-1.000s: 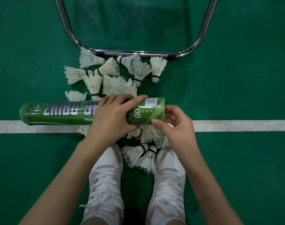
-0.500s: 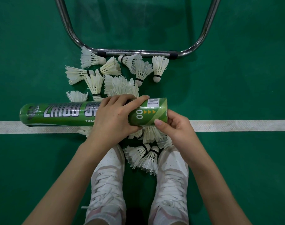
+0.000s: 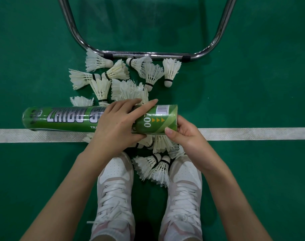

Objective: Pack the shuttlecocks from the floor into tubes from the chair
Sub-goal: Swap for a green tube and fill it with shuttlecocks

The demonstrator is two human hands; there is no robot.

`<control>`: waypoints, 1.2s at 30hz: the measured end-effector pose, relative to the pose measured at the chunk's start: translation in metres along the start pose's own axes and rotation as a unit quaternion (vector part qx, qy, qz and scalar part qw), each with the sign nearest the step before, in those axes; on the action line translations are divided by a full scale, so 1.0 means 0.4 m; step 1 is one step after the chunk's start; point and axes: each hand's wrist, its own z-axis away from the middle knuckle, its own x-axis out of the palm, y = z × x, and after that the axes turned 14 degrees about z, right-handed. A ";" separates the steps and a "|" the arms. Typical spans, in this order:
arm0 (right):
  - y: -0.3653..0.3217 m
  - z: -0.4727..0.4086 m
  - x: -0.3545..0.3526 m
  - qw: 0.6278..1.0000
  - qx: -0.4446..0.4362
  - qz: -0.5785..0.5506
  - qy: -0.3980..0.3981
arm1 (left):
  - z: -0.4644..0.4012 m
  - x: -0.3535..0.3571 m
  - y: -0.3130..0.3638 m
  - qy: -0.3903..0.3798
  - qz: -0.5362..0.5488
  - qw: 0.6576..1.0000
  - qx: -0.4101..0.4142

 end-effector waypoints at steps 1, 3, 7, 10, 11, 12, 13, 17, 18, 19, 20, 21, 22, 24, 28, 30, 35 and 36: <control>-0.001 0.000 0.002 1.000 -0.001 0.003 0.000 | 0.000 0.002 0.000 0.009 -0.006 1.000 0.000; -0.003 0.003 0.004 1.000 -0.004 0.022 0.021 | 0.000 0.003 -0.001 0.026 -0.014 1.000 0.000; 0.003 0.028 -0.018 0.983 -0.021 0.123 0.137 | 0.003 0.003 -0.012 0.050 -0.027 0.998 -0.005; 0.021 0.046 -0.046 0.975 -0.012 0.166 0.150 | 0.011 0.003 -0.022 0.059 -0.025 0.998 -0.017; 0.030 0.050 -0.050 0.976 -0.001 0.167 0.143 | 0.013 0.003 -0.024 0.065 -0.026 0.997 -0.020; 0.040 0.053 -0.051 0.977 0.010 0.163 0.136 | 0.015 0.002 -0.026 0.070 -0.028 0.997 -0.023; 0.051 0.056 -0.047 0.979 0.022 0.155 0.128 | 0.016 0.003 -0.030 0.073 -0.029 0.997 -0.025; 0.089 0.074 -0.017 0.985 0.070 0.104 0.122 | 0.023 -0.002 -0.043 0.071 -0.029 0.996 -0.038; 0.098 0.079 -0.010 0.985 0.081 0.093 0.118 | 0.024 -0.005 -0.045 0.071 -0.026 0.996 -0.039; 0.106 0.083 -0.002 0.986 0.090 0.084 0.108 | 0.026 -0.007 -0.047 0.071 -0.023 0.996 -0.040; 0.114 0.087 0.004 0.987 0.097 0.079 0.096 | 0.028 -0.007 -0.047 0.071 -0.022 0.996 -0.039; 0.120 0.089 0.011 0.988 0.104 0.076 0.085 | 0.030 -0.007 -0.048 0.071 -0.022 0.996 -0.039; 0.126 0.091 0.015 0.988 0.110 0.076 0.077 | 0.032 -0.007 -0.049 0.072 -0.022 0.996 -0.039; 0.139 0.088 0.021 0.986 0.123 0.084 0.068 | 0.034 -0.007 -0.051 0.074 -0.023 0.996 -0.038; 0.150 0.073 0.032 0.986 0.133 0.095 0.042 | 0.035 -0.008 -0.051 0.072 -0.022 0.996 -0.038; 0.156 0.066 0.036 0.984 0.117 0.134 0.030 | 0.036 -0.007 -0.051 0.069 -0.022 0.997 -0.038; 0.153 0.051 0.038 0.980 0.112 0.162 0.015 | 0.038 -0.008 -0.053 0.065 -0.022 0.997 -0.036; 0.147 0.050 0.038 0.980 0.106 0.168 0.018 | 0.037 -0.009 -0.052 0.065 -0.021 0.997 -0.038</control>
